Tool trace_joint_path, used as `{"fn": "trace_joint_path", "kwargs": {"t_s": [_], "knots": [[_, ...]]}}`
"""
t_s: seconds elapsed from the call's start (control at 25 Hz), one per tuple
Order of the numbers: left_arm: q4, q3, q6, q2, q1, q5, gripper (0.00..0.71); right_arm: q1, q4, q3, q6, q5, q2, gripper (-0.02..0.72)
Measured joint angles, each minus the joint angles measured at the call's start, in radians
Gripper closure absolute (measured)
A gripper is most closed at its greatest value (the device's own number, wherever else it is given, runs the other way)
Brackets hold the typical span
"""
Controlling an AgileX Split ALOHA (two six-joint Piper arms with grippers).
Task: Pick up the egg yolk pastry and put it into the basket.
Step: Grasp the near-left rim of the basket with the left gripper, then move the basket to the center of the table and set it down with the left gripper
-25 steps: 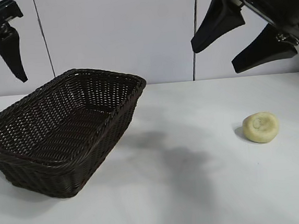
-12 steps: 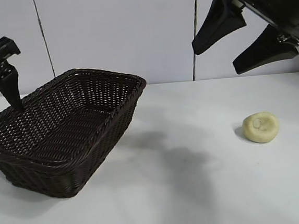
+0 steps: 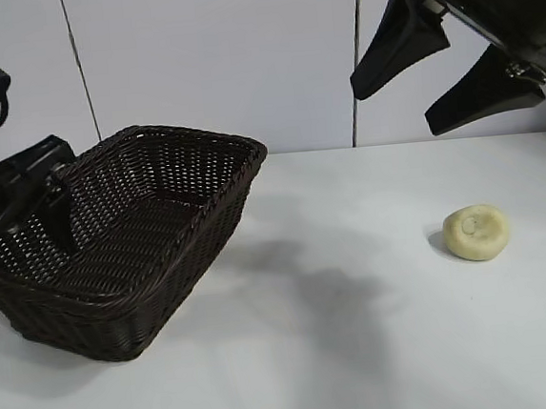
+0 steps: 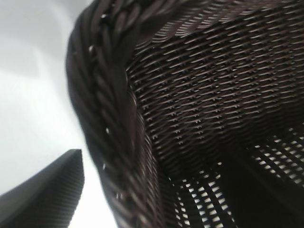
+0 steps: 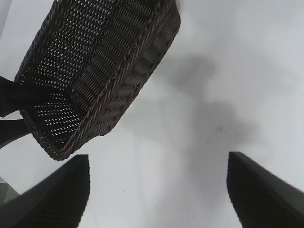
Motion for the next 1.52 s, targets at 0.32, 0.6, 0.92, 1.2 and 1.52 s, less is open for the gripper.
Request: {"fn": "trace_joint_path", "kwargs": {"t_s": [0.32,0.6,0.92,1.2,1.52], "knots": [[-0.009,0.000,-0.018,0.000,0.000,-0.011,0.390,0.000,-0.006,0.000,0.000,0.001,0.000,0.136],[-0.013,0.000,-0.066,0.000,0.003,-0.002,0.582,0.000,-0.006,0.000,0.004,0.006,0.000,0.136],[-0.066,-0.009,-0.023,0.000,0.028,0.008,0.610,0.000,-0.006,0.000,0.007,0.009,0.000,0.136],[-0.334,-0.043,0.338,-0.030,0.142,0.081,0.611,0.000,-0.010,0.000,0.008,0.014,0.000,0.136],[-0.434,-0.163,0.738,-0.034,0.177,0.223,0.611,0.000,-0.011,0.000,0.008,0.014,0.000,0.136]]}}
